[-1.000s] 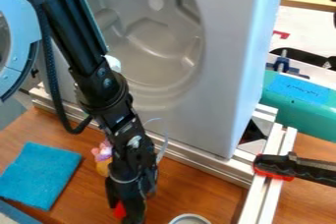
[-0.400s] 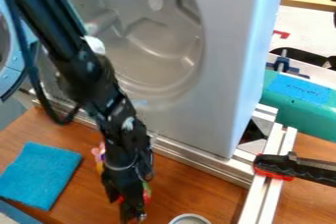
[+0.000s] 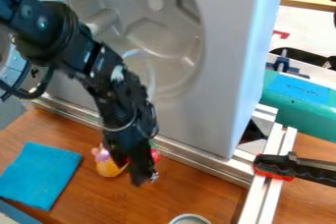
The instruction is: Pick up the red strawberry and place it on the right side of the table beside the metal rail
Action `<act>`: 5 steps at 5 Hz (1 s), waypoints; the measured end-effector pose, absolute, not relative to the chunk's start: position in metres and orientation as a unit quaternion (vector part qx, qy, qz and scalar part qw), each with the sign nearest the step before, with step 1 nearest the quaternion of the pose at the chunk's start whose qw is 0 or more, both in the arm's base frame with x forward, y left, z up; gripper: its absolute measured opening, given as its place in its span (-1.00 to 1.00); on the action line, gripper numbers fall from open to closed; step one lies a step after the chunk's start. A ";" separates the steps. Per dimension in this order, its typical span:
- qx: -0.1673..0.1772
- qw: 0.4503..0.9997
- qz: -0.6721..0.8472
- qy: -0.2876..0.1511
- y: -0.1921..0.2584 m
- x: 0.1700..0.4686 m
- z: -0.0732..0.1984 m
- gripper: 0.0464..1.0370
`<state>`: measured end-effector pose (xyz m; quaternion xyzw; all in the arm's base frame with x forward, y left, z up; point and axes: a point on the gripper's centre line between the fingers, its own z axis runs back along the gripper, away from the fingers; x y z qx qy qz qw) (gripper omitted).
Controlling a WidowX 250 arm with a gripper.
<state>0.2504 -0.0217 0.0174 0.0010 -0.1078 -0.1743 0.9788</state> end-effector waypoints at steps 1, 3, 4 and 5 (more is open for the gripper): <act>-0.027 0.979 -0.159 -0.129 -0.044 0.273 0.027 0.27; -0.013 0.980 -0.196 -0.035 -0.084 0.292 -0.021 0.27; -0.002 0.978 -0.209 -0.011 -0.089 0.292 -0.043 0.27; 0.008 0.977 -0.214 0.008 -0.095 0.300 -0.069 0.27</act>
